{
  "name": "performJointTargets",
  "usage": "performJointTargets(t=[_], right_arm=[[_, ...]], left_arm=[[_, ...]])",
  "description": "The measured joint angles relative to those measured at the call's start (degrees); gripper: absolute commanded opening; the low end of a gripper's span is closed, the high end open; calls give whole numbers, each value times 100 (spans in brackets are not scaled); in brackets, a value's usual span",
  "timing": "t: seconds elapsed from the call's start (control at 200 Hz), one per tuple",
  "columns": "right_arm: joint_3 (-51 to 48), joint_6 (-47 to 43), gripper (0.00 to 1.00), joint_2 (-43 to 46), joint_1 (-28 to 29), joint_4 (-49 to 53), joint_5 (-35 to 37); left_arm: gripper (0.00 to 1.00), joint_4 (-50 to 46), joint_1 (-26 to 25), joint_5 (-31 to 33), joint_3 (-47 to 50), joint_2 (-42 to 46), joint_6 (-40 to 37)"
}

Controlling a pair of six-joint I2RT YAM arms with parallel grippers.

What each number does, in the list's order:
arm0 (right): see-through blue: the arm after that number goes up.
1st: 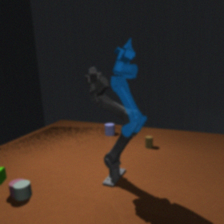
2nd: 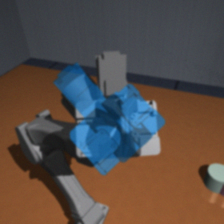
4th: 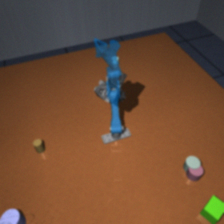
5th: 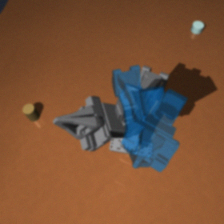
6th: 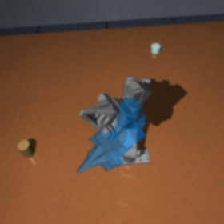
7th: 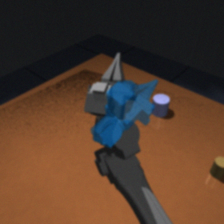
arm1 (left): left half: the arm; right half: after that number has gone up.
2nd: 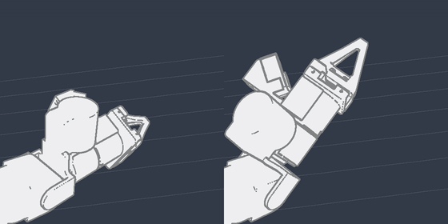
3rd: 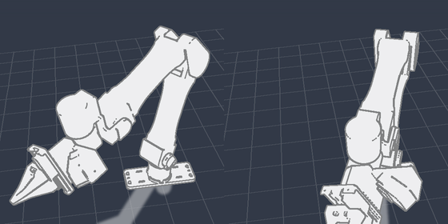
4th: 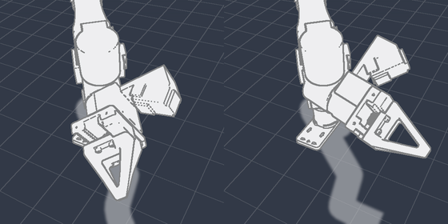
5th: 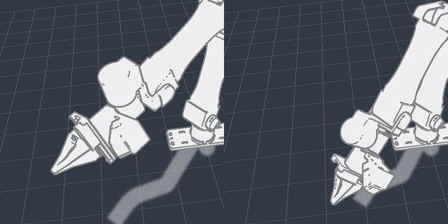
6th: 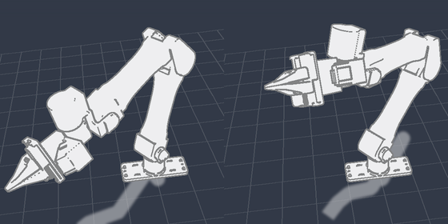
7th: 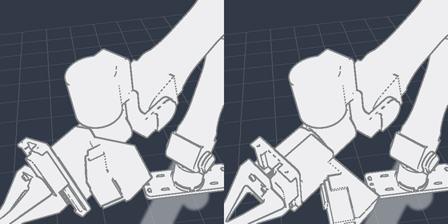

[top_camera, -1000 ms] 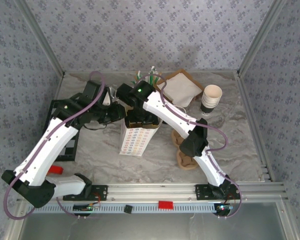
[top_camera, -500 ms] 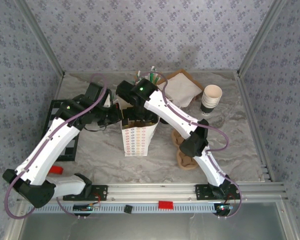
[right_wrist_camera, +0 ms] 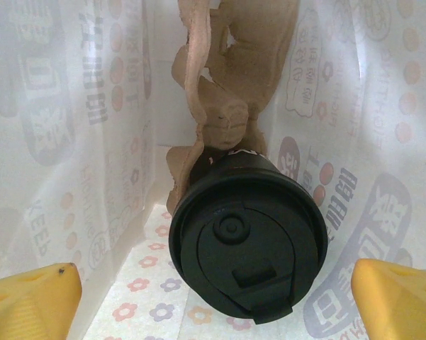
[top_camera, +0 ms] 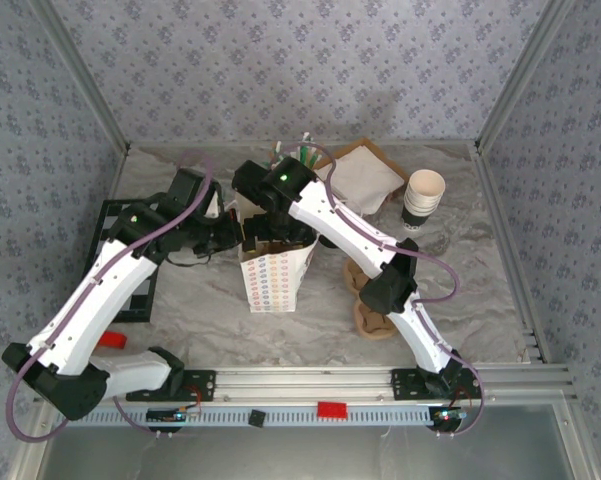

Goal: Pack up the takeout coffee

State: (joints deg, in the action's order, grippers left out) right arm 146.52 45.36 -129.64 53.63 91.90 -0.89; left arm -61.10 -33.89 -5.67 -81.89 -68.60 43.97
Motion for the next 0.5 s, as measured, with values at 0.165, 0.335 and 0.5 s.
performJointTargets(t=[0.165,0.335,0.5], right_arm=[[0,0,100,0,0,0,2],[0,2,100,0,0,0,0],[0,2,100,0,0,0,-2]], left_arm=[[0,4,-4,17,9,2,0],[0,42,-37,44,55,35,2],[0,52,-37,63,66,37,4]])
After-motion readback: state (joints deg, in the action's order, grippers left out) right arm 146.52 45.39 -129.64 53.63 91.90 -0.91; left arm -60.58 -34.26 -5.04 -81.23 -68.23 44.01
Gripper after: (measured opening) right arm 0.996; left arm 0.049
